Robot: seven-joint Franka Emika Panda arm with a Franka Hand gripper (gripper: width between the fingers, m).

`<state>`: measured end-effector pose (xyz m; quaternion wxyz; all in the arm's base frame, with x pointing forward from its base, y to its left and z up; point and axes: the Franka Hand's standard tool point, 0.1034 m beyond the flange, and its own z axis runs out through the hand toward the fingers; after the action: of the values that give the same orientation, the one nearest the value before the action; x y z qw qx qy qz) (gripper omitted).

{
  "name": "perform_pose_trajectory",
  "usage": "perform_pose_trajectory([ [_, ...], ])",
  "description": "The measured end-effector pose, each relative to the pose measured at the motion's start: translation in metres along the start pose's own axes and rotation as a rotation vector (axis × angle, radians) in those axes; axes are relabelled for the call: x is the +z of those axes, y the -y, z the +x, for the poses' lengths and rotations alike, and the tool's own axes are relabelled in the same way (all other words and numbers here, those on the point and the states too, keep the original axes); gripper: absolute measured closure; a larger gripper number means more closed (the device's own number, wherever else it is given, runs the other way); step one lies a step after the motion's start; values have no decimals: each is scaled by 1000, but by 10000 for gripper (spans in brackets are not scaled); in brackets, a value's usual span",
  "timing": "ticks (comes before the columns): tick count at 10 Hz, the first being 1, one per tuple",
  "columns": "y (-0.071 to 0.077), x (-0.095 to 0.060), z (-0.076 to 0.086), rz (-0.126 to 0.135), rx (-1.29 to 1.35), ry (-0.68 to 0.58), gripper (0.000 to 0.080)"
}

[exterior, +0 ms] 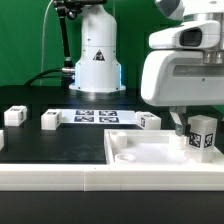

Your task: Assemble one leg

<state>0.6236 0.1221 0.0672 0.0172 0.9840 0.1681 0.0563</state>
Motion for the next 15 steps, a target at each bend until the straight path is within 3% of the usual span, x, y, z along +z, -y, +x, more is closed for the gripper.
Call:
perform_pose_trajectory([
  [1,0,0,0,0,22,1,410],
  [2,0,1,0,0,23,1,410],
  [3,0,1,0,0,37,1,510],
  [5,-1,1,0,0,74,0,509],
  [10,-2,1,0,-3,688,-1,509],
  [15,-19,1,-10,-46,993,17,499],
])
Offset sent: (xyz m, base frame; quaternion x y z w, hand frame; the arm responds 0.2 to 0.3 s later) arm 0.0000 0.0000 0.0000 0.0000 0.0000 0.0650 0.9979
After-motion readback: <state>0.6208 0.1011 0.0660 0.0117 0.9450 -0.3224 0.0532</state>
